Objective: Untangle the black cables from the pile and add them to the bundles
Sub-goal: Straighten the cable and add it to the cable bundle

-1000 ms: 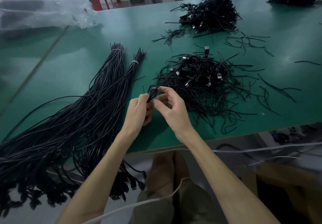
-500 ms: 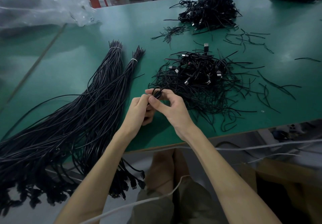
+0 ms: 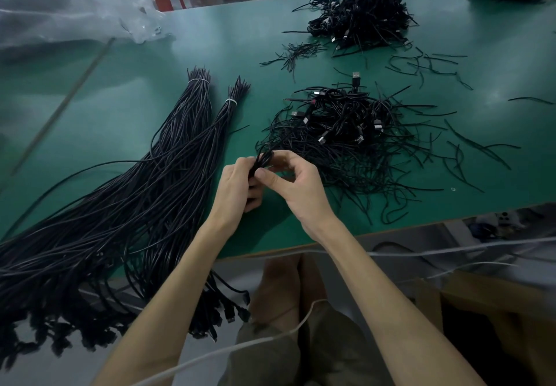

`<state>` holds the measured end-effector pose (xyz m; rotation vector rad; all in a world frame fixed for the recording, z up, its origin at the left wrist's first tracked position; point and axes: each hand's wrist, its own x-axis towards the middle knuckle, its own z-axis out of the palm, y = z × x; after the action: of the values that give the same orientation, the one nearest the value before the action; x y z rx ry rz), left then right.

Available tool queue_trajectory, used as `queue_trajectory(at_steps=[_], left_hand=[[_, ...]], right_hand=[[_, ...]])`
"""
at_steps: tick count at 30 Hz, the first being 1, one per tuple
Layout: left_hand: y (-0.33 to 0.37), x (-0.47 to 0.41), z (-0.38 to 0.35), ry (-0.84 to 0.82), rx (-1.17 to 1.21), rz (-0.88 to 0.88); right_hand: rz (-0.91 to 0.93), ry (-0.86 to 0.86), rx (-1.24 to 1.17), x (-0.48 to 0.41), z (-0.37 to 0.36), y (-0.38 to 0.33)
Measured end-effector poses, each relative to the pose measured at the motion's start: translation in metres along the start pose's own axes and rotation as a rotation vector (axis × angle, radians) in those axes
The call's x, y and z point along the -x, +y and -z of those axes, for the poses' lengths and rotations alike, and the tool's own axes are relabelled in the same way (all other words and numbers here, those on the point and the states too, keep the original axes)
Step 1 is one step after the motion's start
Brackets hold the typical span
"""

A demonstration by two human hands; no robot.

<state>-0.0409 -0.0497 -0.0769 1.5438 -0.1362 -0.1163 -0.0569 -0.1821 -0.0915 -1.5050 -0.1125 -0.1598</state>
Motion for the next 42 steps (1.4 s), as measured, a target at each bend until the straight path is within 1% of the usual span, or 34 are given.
queue_trajectory(at_steps=[3, 9, 14, 17, 23, 27, 38, 40, 42], left_hand=[[0.0009, -0.0009, -0.0002, 0.038, 0.010, 0.012], [0.0035, 0.0004, -0.0013, 0.059, 0.003, 0.011], [0.0035, 0.0021, -0.0006, 0.048, 0.001, -0.006], [0.0029, 0.0017, 0.0004, 0.046, -0.008, -0.009], [0.0026, 0.0016, -0.0017, 0.045, -0.026, 0.000], [0.0038, 0.0019, -0.0025, 0.038, -0.052, 0.007], [0.0023, -0.0002, -0.0031, 0.052, -0.072, 0.023], [0.0000, -0.0004, -0.0032, 0.076, -0.110, -0.001], [-0.0011, -0.0007, -0.0026, 0.111, -0.181, -0.067]], right_hand=[[0.005, 0.015, -0.003, -0.0010, 0.0004, 0.0013], [0.010, 0.026, 0.072, -0.0006, -0.0013, 0.0026], [0.025, 0.007, 0.104, 0.0004, -0.0030, 0.0010], [0.040, -0.007, 0.164, 0.0019, -0.0045, -0.0014], [0.071, 0.105, 0.259, 0.0040, -0.0067, -0.0029], [0.059, 0.130, 0.265, 0.0029, -0.0063, -0.0036], [0.108, 0.156, 0.273, 0.0039, -0.0052, -0.0031], [0.101, 0.166, 0.268, 0.0037, -0.0050, -0.0037], [0.085, 0.176, 0.255, 0.0032, -0.0039, -0.0041]])
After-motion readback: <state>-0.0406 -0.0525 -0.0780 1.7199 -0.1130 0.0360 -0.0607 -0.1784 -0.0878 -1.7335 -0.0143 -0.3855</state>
